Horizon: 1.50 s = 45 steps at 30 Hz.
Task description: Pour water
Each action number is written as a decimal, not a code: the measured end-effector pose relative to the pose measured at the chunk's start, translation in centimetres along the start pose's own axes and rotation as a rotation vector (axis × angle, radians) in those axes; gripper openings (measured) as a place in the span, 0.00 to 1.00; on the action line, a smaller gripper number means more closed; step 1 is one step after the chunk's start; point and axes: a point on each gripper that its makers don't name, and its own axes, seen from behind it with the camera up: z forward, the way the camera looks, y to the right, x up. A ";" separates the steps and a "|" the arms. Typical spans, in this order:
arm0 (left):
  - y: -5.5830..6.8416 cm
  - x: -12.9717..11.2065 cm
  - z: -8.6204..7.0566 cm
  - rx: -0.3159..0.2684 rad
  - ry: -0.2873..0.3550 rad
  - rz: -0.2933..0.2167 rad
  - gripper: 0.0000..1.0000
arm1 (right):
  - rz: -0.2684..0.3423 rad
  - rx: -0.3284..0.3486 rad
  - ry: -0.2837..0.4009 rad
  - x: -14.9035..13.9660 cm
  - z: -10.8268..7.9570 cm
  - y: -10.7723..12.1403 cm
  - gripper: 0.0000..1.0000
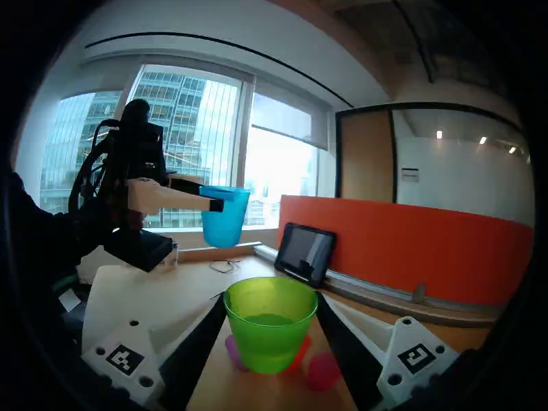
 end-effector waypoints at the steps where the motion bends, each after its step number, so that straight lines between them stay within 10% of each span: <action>1: 0.0 -0.4 -0.1 0.003 -0.003 -0.003 0.88 | 0.000 -0.006 -0.004 -0.1 -0.2 0.2 0.94; 17: 0.1 -6.7 -1.8 0.020 -0.077 -0.045 0.88 | 0.013 -0.073 -0.075 -1.7 -3.0 3.3 0.94; 45: 4.2 -17.5 -3.2 -0.057 -0.314 -0.023 0.88 | 0.041 -0.039 -0.303 -8.7 -5.5 3.8 0.94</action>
